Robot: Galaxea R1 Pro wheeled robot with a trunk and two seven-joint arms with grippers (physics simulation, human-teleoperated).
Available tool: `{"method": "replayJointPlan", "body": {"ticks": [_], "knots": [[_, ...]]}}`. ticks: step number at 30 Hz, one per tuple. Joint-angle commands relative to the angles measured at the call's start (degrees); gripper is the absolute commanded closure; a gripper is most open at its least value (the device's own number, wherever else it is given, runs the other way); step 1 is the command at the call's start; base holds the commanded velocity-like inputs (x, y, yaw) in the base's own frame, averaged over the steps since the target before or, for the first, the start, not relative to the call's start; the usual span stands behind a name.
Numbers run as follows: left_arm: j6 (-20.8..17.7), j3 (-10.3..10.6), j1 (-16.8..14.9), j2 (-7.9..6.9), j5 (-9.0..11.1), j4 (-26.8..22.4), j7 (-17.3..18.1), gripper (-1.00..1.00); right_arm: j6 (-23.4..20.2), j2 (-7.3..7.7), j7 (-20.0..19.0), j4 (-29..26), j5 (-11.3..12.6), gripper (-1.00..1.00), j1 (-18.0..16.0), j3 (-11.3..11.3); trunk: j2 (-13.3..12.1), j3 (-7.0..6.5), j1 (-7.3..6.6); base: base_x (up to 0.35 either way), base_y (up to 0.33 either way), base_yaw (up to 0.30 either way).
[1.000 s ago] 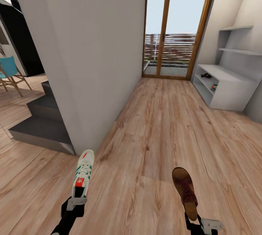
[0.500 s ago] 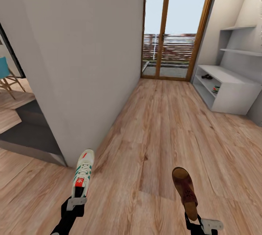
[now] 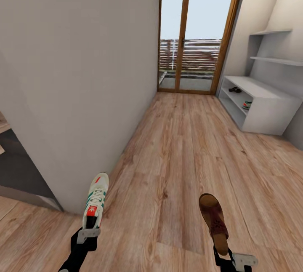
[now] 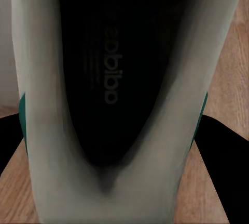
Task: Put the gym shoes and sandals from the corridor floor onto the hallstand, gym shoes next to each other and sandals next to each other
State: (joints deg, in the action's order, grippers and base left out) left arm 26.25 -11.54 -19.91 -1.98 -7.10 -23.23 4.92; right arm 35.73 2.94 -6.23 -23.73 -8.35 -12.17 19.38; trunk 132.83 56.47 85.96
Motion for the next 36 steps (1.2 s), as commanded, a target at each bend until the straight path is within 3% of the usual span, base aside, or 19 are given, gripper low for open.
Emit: {"method": "replayJointPlan", "body": {"ticks": [1,15,36], "knots": [[0.2,-0.5,0.0,0.04,-0.5,0.0,0.3,1.0,0.1,-0.04,-0.4,0.0,-0.3,1.0,-0.1,0.5,0.0,0.05,0.02,0.338,0.0,-0.001],[0.2,-0.5,0.0,0.08,-0.5,0.1,0.3,1.0,0.1,-0.04,-0.4,0.2,-0.3,1.0,-0.1,0.5,0.0,0.02,0.02,0.338,0.0,-0.009],[0.2,-0.5,0.0,0.04,-0.5,0.0,0.3,1.0,0.1,-0.04,-0.4,0.1,-0.3,1.0,-0.1,0.5,0.0,-0.71,0.02,0.339,0.0,-0.204]]}}
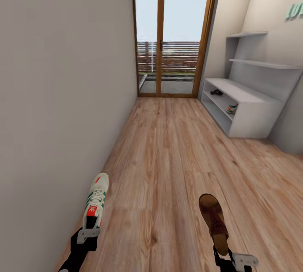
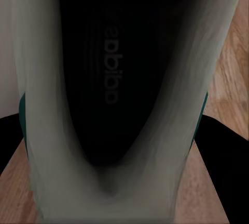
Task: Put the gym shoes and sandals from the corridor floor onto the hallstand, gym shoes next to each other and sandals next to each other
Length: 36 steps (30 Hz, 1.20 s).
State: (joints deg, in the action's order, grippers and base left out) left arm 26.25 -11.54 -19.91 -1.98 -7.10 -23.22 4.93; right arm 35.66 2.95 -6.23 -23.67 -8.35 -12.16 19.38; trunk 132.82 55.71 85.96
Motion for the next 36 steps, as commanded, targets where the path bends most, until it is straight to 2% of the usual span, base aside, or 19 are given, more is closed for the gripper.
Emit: {"method": "replayJointPlan", "body": {"ticks": [1,36], "knots": [[0.2,-0.5,0.0,0.04,-0.5,0.0,0.3,1.0,0.1,-0.04,-0.4,0.0,-0.3,1.0,-0.1,0.5,0.0,0.05,0.02,0.339,0.0,-0.021],[0.2,-0.5,0.0,0.04,-0.5,0.0,0.3,1.0,0.1,-0.04,-0.4,0.0,-0.3,1.0,-0.1,0.5,0.0,0.04,0.02,0.339,0.0,-0.014]]}}
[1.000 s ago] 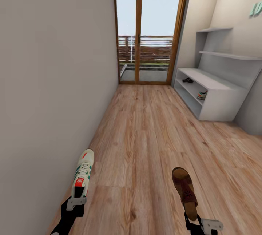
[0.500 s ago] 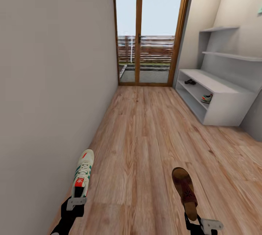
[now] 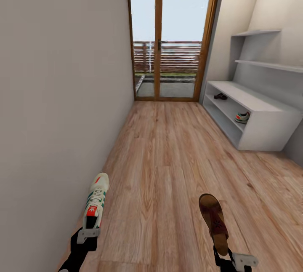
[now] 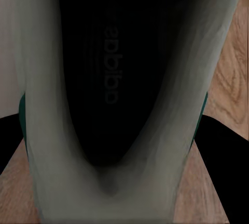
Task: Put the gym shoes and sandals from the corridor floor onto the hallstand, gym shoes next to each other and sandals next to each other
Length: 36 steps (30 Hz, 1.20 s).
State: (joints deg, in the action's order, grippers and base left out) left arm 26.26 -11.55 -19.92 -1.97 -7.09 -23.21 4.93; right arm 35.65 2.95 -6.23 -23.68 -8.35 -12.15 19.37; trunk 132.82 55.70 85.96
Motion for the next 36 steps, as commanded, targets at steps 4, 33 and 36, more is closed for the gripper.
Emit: {"method": "replayJointPlan", "body": {"ticks": [4,33,36], "knots": [[0.2,-0.5,0.0,0.04,-0.6,0.0,0.3,1.0,0.1,-0.05,-0.5,0.0,-0.3,1.0,-0.1,0.5,0.0,0.05,0.02,0.339,0.0,-0.225],[0.2,-0.5,0.0,0.04,-0.6,0.1,0.3,1.0,0.2,0.12,-0.5,0.0,-0.3,1.0,-0.1,0.5,0.0,0.05,0.02,0.339,0.0,-0.021],[0.2,-0.5,0.0,0.04,-0.6,0.0,0.3,1.0,0.1,0.12,-0.5,0.1,-0.3,1.0,-0.1,0.5,0.0,0.05,0.02,0.339,0.0,0.0]]}}
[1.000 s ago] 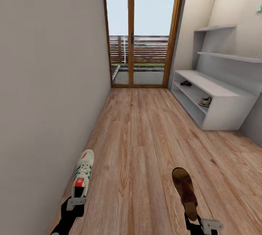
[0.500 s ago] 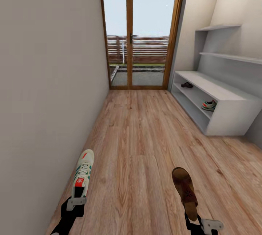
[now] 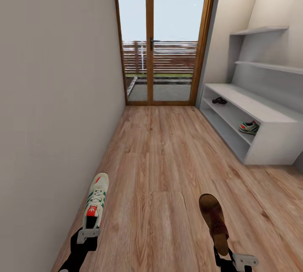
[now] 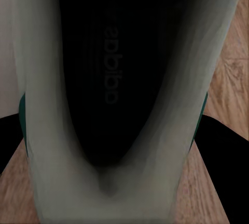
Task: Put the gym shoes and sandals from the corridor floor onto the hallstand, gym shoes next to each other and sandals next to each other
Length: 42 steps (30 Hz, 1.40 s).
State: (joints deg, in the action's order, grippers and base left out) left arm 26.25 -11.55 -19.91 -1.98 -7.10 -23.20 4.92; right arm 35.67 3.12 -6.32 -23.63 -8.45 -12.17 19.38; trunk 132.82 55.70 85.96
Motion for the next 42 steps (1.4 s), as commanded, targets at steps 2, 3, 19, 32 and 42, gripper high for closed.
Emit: {"method": "replayJointPlan", "body": {"ticks": [2,3,19,32,42], "knots": [[0.2,-0.5,0.0,0.04,-0.6,0.1,0.3,1.0,0.1,-0.04,-0.5,0.0,-0.3,1.0,-0.1,0.5,0.0,0.05,0.02,0.339,0.0,0.0],[0.2,-0.5,0.0,0.04,-0.6,0.1,0.3,1.0,0.1,-0.04,-0.5,0.1,-0.3,1.0,-0.1,0.5,0.0,0.05,0.02,0.339,0.0,0.0],[0.2,-0.5,0.0,0.04,-0.6,0.0,0.3,1.0,0.1,-0.04,-0.5,0.0,-0.3,1.0,-0.1,0.5,0.0,0.05,0.02,0.339,0.0,0.0],[0.2,-0.5,0.0,0.04,-0.6,0.1,0.3,1.0,0.1,-0.04,-0.5,0.1,-0.3,1.0,-0.1,0.5,0.0,0.05,0.02,0.339,0.0,0.0],[0.2,-0.5,0.0,0.04,-0.5,0.1,0.3,1.0,0.1,-0.04,-0.5,0.2,-0.3,1.0,-0.1,0.5,0.0,0.05,0.02,0.339,0.0,0.0]]}}
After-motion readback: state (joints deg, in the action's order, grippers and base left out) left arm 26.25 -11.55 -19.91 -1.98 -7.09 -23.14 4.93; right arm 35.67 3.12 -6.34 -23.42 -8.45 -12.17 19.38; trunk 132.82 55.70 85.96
